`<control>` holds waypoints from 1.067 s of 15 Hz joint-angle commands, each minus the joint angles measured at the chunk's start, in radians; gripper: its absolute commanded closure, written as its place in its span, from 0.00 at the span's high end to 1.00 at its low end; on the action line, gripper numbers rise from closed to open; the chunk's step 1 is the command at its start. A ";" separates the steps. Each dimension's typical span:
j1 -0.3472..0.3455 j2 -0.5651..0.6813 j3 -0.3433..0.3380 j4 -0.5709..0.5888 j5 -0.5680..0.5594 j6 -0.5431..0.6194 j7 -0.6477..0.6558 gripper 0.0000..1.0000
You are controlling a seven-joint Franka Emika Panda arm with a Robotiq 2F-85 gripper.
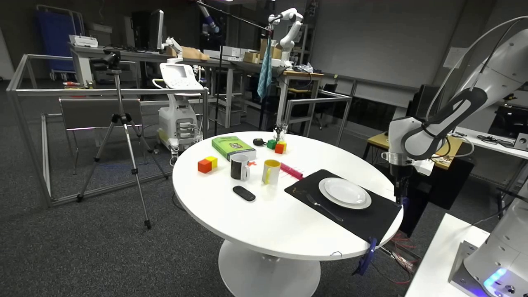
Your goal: Slide the white plates a little upwards on the table, slide the white plates a little to the left on the table
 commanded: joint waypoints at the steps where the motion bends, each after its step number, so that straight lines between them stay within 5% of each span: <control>1: -0.019 -0.021 -0.008 -0.003 0.018 0.013 -0.028 1.00; 7: -0.014 -0.003 -0.003 0.004 0.004 -0.001 -0.006 1.00; 16: -0.042 0.121 -0.038 0.044 -0.254 0.200 -0.113 1.00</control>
